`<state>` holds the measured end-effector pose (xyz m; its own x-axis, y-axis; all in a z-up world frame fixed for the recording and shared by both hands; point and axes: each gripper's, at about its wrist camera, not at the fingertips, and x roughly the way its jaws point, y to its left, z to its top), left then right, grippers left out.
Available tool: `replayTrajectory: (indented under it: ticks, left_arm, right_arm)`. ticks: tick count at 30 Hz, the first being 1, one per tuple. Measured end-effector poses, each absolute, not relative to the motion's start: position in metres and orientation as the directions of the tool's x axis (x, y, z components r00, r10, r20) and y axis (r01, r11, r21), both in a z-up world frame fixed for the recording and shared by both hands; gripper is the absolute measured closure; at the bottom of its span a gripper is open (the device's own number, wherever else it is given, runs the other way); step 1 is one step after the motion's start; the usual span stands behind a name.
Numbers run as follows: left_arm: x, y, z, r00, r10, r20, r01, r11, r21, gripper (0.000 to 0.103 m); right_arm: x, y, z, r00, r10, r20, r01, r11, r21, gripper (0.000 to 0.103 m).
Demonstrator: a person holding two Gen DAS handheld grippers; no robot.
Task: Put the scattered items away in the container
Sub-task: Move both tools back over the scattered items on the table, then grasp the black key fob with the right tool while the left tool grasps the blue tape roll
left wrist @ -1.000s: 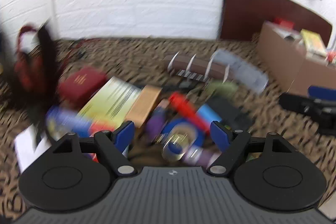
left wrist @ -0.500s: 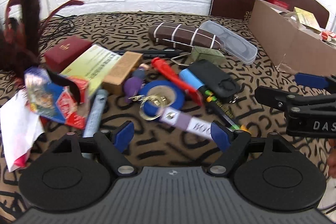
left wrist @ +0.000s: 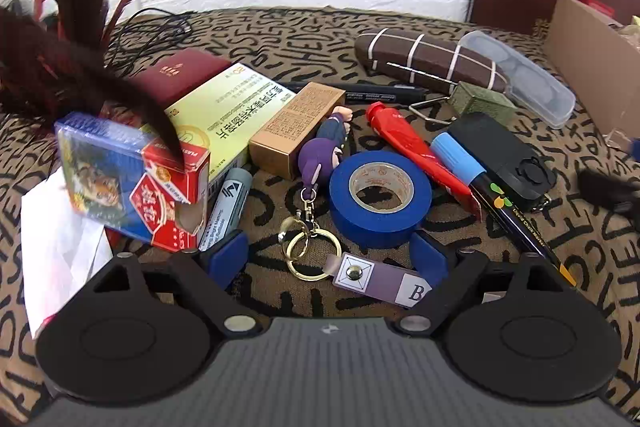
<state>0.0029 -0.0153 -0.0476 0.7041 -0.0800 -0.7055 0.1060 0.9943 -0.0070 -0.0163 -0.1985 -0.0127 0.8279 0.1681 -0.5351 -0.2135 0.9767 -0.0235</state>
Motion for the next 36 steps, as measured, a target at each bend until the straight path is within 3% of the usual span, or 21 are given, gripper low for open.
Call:
replayTrajectory:
  ticks: [2,5,7,17,21,25,28,36]
  left_arm:
    - [0.000,-0.019,-0.047,0.720,-0.094,-0.688,0.134,0.991,0.005,0.016]
    - [-0.004,-0.024,-0.046,0.735,-0.150,-0.661,0.210,0.978,0.011,0.027]
    - [-0.005,-0.029,-0.047,0.740,-0.187,-0.646,0.266,0.964,0.026,0.029]
    - [0.003,-0.044,-0.053,0.714,-0.342,-0.611,0.440,0.898,0.012,0.030]
    - [0.007,-0.045,-0.053,0.735,-0.278,-0.618,0.407,0.910,0.075,0.027]
    - [0.000,-0.026,-0.040,0.722,-0.356,-0.593,0.404,0.913,-0.056,0.030]
    - [-0.008,-0.020,-0.033,0.734,-0.394,-0.554,0.421,0.903,-0.084,0.030]
    - [-0.005,-0.053,-0.039,0.671,-0.443,-0.595,0.569,0.822,0.029,0.030]
  right_arm:
    - [-0.007,-0.187,-0.019,0.827,0.158,-0.540,-0.244,0.966,-0.091,0.001]
    - [0.002,-0.180,-0.025,0.829,0.158,-0.536,-0.279,0.948,-0.153,0.012]
    - [0.004,-0.183,-0.025,0.830,0.168,-0.532,-0.280,0.950,-0.136,0.021]
    - [0.010,-0.189,-0.027,0.796,0.219,-0.565,-0.325,0.941,-0.093,0.019]
    - [0.021,-0.182,-0.030,0.773,0.215,-0.597,-0.365,0.921,-0.140,0.017]
    - [0.017,-0.195,-0.026,0.772,0.232,-0.592,-0.341,0.937,-0.077,0.011]
    - [0.014,-0.209,-0.028,0.777,0.230,-0.586,-0.287,0.958,-0.004,0.008]
    - [0.013,-0.218,-0.030,0.784,0.191,-0.591,-0.214,0.976,0.032,0.005]
